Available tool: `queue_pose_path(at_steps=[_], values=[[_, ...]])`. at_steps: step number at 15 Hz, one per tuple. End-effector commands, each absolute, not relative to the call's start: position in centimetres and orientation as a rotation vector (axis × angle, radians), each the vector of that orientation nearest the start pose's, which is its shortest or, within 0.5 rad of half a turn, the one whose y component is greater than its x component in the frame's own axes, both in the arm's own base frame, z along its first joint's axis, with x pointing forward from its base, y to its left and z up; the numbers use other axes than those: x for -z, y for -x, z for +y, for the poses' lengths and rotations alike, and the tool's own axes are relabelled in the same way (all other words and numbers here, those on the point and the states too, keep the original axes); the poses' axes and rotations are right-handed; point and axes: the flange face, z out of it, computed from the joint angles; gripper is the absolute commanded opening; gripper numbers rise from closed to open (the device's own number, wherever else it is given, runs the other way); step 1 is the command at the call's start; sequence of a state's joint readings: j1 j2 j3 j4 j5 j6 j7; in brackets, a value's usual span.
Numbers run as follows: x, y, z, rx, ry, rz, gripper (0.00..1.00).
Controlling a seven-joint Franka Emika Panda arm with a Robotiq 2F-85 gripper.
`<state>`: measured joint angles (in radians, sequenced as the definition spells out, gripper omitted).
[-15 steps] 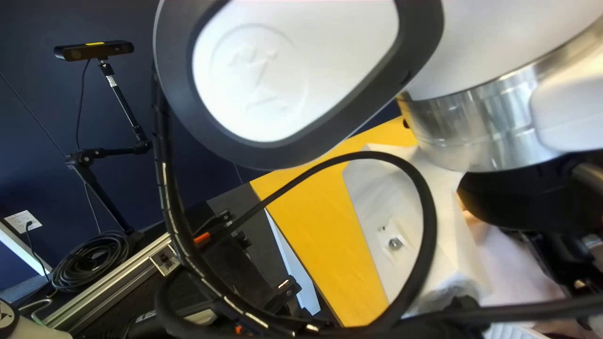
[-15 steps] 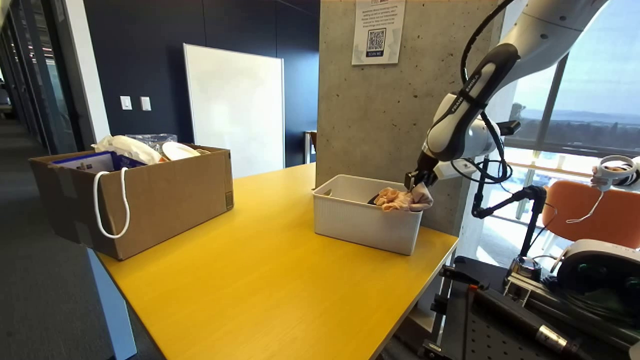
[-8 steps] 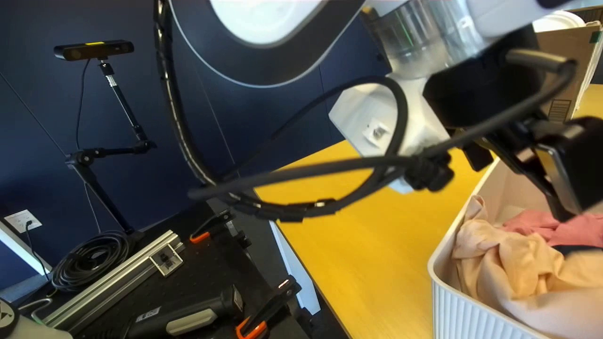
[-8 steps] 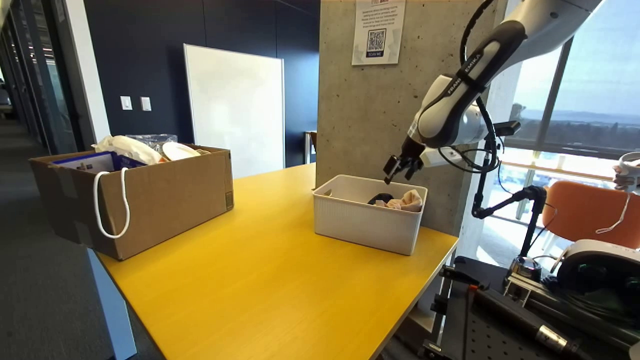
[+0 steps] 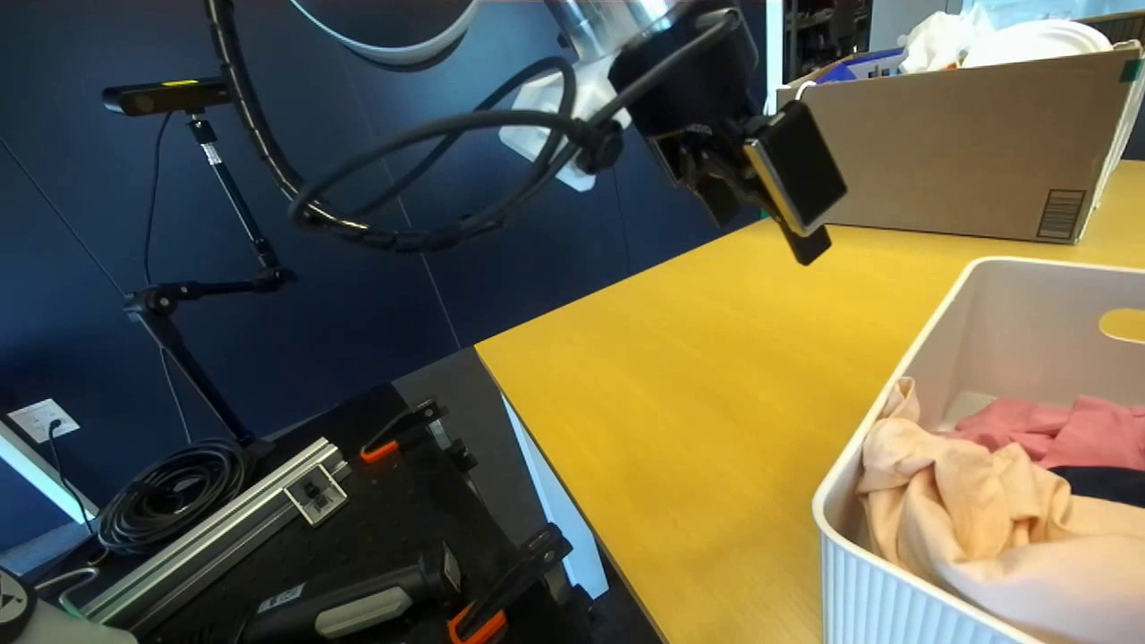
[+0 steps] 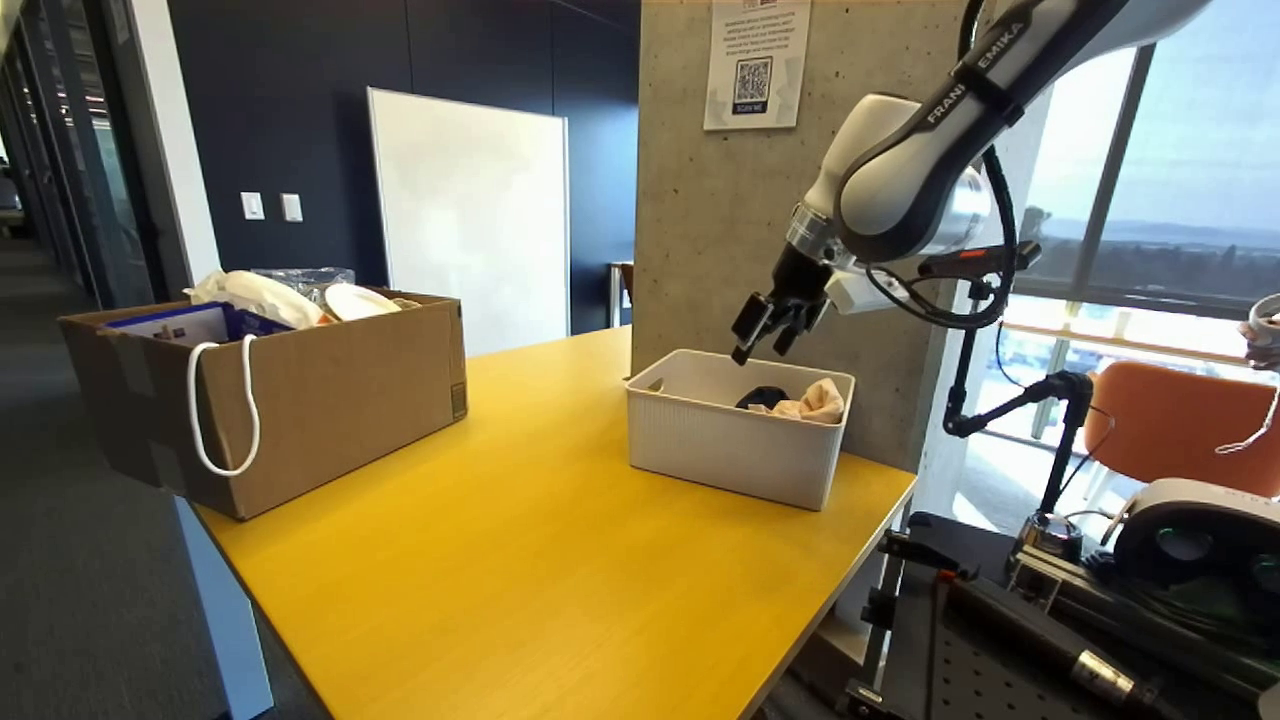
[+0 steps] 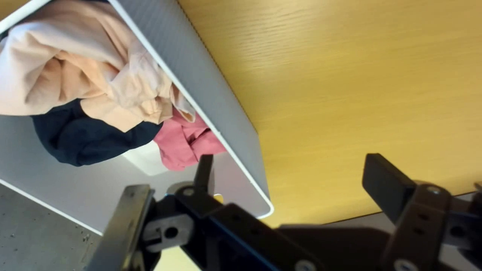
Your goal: Fold the t-shirt
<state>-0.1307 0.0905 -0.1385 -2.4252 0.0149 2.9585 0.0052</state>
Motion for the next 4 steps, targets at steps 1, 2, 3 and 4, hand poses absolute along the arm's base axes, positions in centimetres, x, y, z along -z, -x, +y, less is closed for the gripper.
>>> queue_pose_path(at_steps=[1, 2, 3, 4], values=[[-33.0, -48.4, -12.5, 0.623, 3.088, 0.436, 1.0], [-33.0, -48.0, -12.3, 0.613, 3.09, 0.437, 1.0], [-33.0, -47.5, -12.2, 0.615, 3.09, 0.433, 1.0], [-33.1, -47.0, -12.1, 0.616, 3.088, 0.435, 1.0]])
